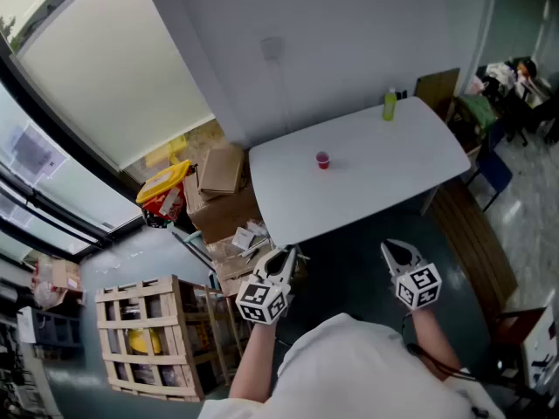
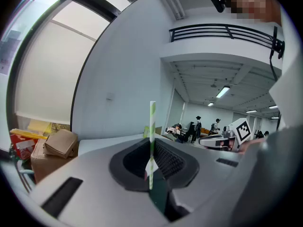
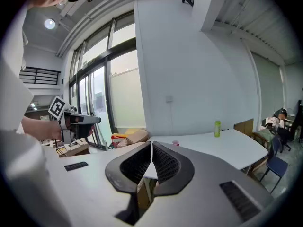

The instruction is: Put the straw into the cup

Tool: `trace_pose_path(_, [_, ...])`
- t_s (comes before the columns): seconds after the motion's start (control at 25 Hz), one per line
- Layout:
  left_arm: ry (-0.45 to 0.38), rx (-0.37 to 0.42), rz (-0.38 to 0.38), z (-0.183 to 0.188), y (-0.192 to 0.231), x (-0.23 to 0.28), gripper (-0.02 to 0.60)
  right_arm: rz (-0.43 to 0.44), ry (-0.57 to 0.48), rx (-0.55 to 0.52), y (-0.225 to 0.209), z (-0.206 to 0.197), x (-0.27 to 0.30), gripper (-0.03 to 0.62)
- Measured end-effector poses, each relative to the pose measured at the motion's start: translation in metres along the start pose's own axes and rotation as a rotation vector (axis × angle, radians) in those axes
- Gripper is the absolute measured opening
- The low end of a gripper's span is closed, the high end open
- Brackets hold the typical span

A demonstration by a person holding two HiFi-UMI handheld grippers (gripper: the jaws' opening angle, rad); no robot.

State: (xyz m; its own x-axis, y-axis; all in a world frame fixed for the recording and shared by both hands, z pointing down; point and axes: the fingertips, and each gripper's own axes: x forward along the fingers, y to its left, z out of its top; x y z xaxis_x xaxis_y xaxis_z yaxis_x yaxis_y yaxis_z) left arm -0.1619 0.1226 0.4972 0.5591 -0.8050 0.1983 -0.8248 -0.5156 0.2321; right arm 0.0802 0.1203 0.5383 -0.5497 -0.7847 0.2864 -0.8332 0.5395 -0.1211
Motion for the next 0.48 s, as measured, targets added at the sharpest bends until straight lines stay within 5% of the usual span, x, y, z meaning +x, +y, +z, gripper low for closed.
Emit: trace_pose_path(0.48, [-0.002,0.000,-0.016,0.0010,-0.0095,0.0035,0.025,-0.001,0.002,-0.011,-0.0012,0.0018,-0.0065,0.037])
